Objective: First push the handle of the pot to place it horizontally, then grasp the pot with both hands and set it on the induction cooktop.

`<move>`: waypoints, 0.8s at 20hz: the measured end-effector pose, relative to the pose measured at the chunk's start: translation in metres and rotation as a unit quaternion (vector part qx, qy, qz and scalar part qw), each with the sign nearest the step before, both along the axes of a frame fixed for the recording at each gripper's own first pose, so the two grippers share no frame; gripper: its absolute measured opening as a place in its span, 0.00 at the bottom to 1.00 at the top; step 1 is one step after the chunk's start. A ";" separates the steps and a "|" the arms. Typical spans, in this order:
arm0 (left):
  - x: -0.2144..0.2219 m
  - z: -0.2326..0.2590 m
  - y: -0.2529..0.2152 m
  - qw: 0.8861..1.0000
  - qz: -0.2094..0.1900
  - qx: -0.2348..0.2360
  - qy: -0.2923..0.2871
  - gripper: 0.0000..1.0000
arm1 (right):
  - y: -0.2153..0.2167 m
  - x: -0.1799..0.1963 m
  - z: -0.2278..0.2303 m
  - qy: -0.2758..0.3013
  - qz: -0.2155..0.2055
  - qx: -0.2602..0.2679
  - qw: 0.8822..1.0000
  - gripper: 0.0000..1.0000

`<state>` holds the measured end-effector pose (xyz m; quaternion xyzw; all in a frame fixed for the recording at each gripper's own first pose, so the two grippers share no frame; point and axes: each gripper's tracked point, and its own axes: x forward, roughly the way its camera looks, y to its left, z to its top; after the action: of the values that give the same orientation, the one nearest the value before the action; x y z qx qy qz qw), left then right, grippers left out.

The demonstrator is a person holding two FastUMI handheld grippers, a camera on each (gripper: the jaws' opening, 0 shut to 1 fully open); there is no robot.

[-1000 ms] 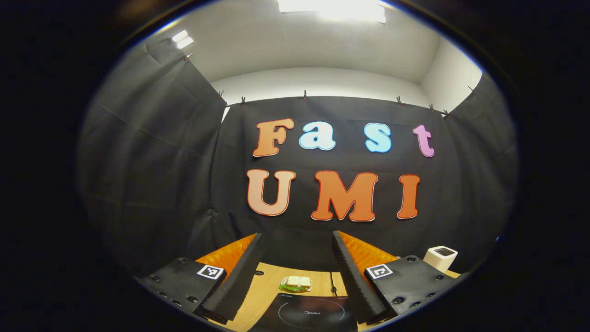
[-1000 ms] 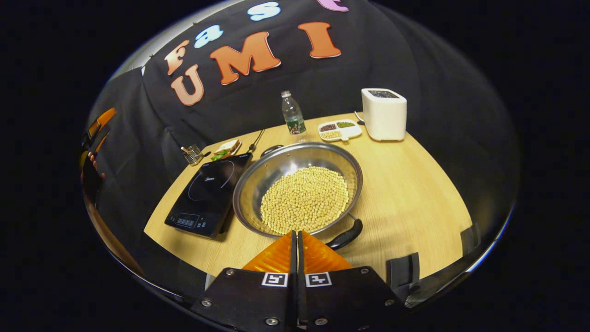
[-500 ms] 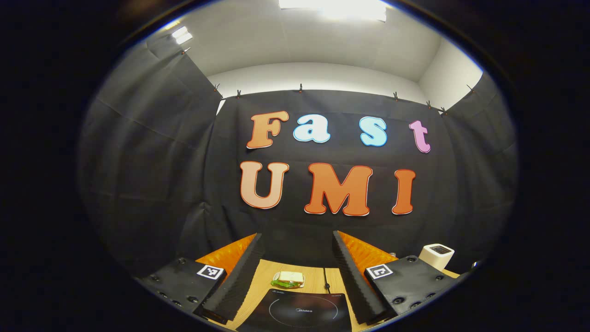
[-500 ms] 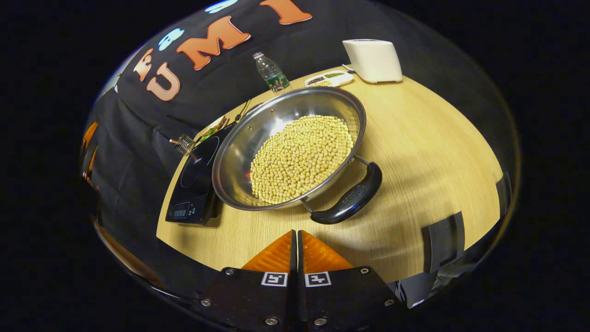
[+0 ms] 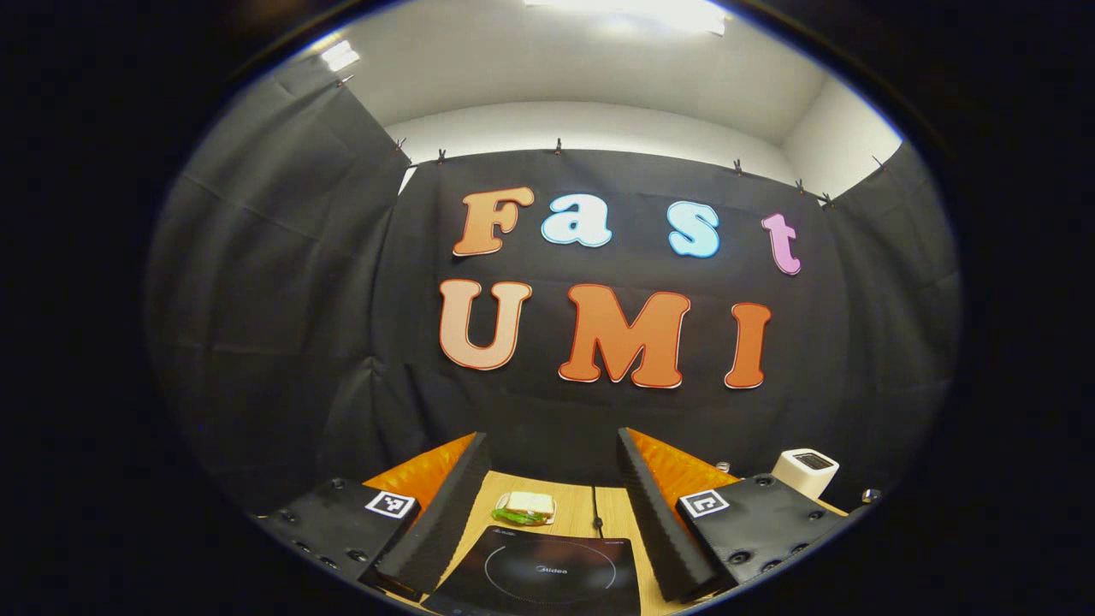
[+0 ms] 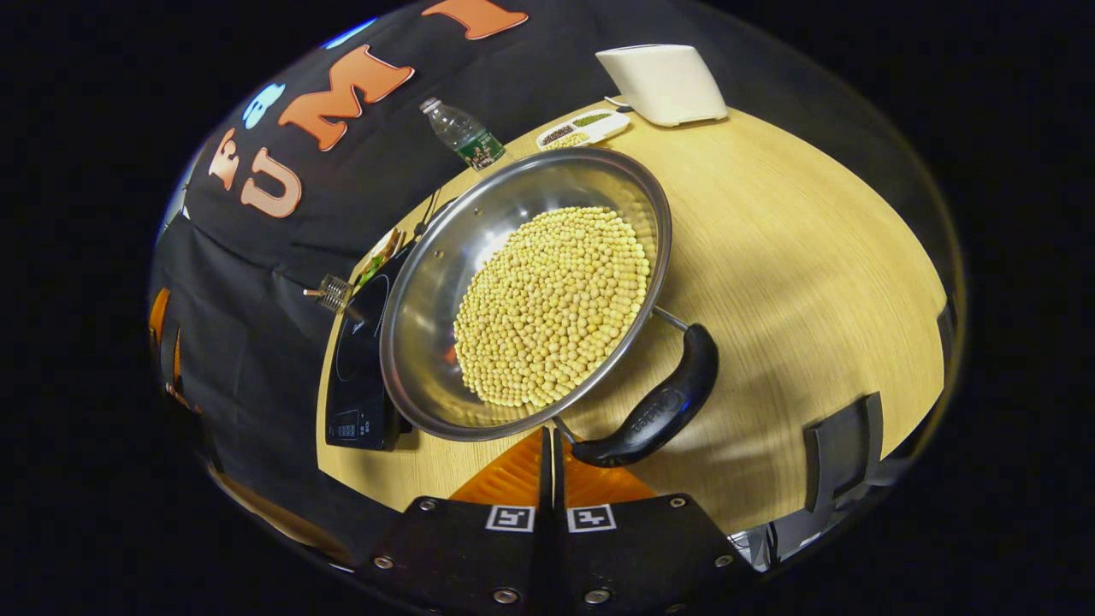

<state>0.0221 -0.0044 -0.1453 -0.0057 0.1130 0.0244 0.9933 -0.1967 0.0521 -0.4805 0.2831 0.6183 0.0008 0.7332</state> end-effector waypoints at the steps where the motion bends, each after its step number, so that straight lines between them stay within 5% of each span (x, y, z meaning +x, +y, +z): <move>1: 0.000 0.001 -0.001 1.000 -0.001 0.001 -0.001 0.96 | 0.001 0.001 -0.001 0.004 0.002 0.002 1.000 0.00; 16: 0.004 0.014 0.008 0.999 0.013 0.022 -0.025 0.97 | -0.084 0.043 -0.010 0.013 -0.021 -0.075 0.997 0.00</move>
<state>0.0263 0.0034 -0.1313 0.0141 0.0873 0.0397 0.9953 -0.1533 -0.0318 -0.4904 0.2402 0.6198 -0.0652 0.7443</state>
